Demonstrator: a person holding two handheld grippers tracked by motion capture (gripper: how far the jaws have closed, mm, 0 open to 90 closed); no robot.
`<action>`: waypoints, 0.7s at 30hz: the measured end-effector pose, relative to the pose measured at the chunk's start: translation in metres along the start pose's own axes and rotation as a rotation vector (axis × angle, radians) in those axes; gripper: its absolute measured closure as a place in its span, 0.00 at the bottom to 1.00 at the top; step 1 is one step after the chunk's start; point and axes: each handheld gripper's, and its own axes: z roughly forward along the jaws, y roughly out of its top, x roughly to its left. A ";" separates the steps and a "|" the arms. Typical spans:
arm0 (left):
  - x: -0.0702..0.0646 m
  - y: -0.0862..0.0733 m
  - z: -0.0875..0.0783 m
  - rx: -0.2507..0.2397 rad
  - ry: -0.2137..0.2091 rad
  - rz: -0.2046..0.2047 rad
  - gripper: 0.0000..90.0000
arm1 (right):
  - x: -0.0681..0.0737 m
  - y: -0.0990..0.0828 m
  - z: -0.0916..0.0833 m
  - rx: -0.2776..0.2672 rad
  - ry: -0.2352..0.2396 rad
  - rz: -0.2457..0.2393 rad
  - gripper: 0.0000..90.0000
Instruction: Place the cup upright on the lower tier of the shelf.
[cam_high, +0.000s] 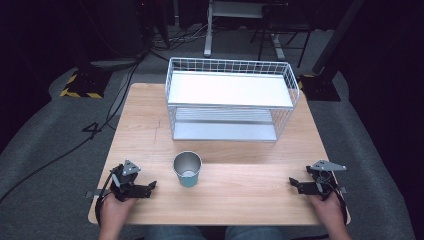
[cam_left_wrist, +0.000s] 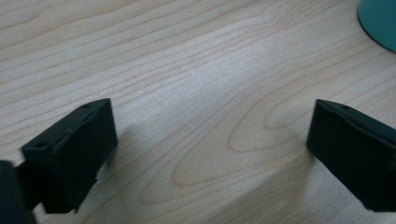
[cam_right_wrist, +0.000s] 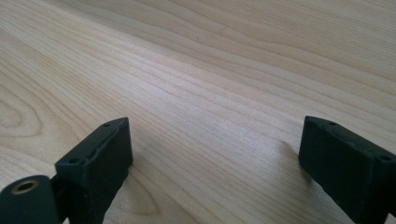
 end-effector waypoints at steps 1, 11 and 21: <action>0.001 0.001 0.001 0.004 0.004 -0.008 0.00 | 0.000 0.000 0.000 0.000 0.000 0.000 0.11; 0.001 0.001 -0.001 0.020 0.010 0.002 0.01 | 0.000 0.000 0.000 0.002 -0.011 0.011 0.10; -0.001 0.010 -0.020 -0.051 0.006 0.002 0.03 | 0.000 0.000 0.000 0.003 -0.013 0.012 0.10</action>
